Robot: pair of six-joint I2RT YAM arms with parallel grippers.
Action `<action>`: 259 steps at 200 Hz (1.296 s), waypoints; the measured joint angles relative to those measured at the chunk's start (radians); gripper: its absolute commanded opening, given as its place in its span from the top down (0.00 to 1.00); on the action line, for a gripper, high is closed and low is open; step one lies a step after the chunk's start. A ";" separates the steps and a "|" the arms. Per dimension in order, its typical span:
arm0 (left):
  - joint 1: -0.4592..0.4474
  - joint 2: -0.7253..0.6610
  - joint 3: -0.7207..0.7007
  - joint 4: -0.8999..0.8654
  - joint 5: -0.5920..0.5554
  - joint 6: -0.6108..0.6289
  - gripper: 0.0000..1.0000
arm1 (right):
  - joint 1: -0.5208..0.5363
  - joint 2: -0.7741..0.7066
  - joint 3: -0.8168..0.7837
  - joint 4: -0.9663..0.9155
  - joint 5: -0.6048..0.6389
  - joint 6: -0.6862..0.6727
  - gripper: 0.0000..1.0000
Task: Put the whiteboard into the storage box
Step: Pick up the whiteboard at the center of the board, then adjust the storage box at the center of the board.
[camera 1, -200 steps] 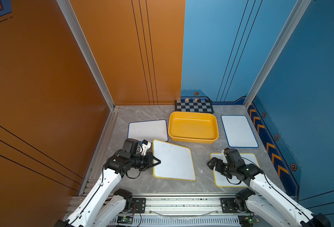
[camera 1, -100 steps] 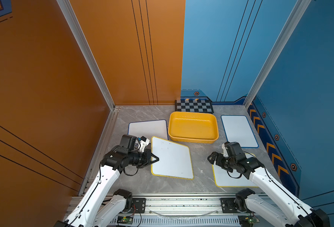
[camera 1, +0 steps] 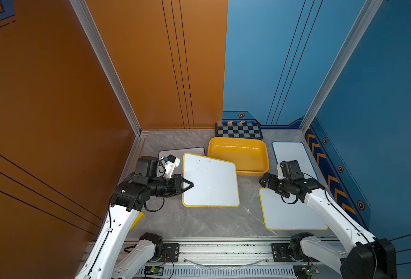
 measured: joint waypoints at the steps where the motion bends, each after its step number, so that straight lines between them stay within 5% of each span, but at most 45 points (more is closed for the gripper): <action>1: 0.001 0.001 0.002 0.000 0.000 0.000 1.00 | -0.001 0.002 0.001 0.000 0.000 0.000 0.00; 101: 0.117 0.239 0.271 0.002 0.000 0.085 1.00 | -0.054 0.341 0.230 0.014 0.083 -0.044 0.14; 259: 0.163 0.357 0.276 0.124 0.047 0.072 1.00 | -0.032 0.552 0.310 0.064 0.199 -0.018 0.53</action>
